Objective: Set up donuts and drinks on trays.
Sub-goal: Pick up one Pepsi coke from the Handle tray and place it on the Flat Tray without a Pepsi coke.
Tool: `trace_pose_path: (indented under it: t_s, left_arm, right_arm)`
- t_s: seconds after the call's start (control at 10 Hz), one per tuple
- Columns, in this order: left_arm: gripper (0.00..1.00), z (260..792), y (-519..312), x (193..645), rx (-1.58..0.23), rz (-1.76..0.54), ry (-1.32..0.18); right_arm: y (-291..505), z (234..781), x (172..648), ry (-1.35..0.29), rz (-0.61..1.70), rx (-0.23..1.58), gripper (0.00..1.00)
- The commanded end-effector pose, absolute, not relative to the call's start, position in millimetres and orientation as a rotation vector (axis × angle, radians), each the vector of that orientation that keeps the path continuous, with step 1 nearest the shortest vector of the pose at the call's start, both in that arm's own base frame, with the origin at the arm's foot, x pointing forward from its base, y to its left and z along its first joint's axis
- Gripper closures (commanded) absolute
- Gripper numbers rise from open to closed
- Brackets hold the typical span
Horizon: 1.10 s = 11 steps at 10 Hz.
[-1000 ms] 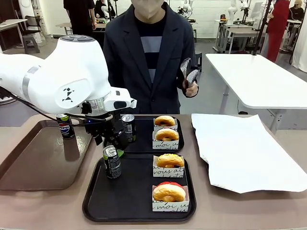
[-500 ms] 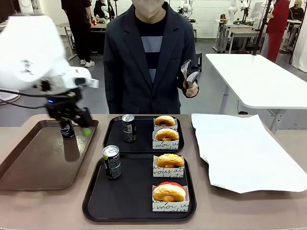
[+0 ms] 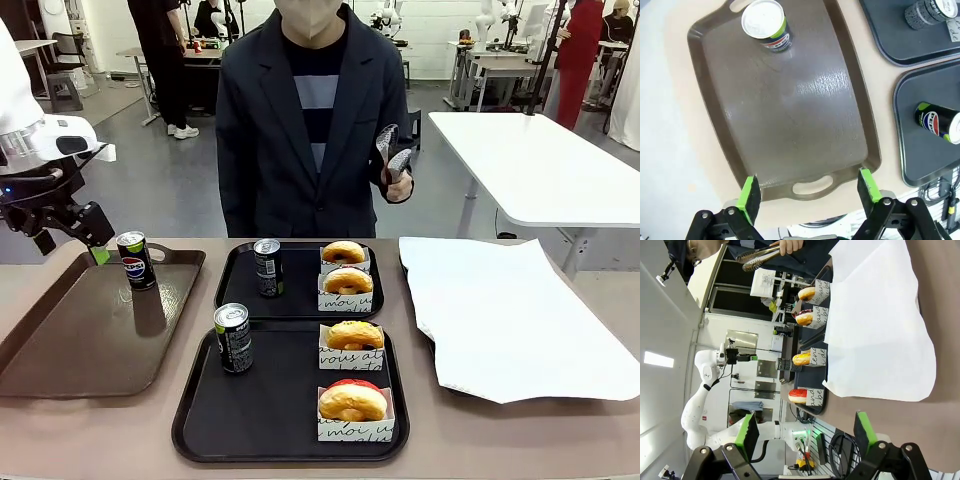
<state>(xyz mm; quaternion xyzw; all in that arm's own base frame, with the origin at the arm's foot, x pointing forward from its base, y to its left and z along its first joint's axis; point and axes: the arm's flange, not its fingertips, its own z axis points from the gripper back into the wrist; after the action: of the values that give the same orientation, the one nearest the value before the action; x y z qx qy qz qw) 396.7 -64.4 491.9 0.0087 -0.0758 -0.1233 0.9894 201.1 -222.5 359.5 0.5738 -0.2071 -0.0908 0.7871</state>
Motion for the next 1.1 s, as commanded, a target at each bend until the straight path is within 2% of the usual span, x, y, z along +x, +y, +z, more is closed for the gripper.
trace_pose_path:
  t_s: [0.0, 0.3, 0.5, 0.7, 0.8, 1.0]
  left_arm:
    - [0.00, 494, -73, 394, -0.005, -0.254, -0.158]
    - [0.00, 492, -69, 396, 0.011, -0.255, -0.153]
    - [0.00, 505, -8, 413, -0.444, -0.135, -0.025]
    - [0.00, 487, 53, 411, -0.869, -0.070, -0.003]
    - [0.00, 482, 77, 415, -1.029, -0.041, 0.002]
    - [0.00, 477, 125, 419, -1.174, 0.009, -0.088]
  right_arm:
    - [-222, 359, 201, -0.460, -0.185, 1.244, 0.00]
    - [-222, 359, 201, -0.460, -0.185, 1.244, 0.00]
    - [-222, 359, 201, -0.460, -0.185, 1.244, 0.00]
    - [-222, 359, 201, -0.460, -0.185, 1.244, 0.00]
    - [-222, 359, 201, -0.460, -0.185, 1.244, 0.00]
    - [-222, 359, 201, -0.460, -0.185, 1.244, 0.00]
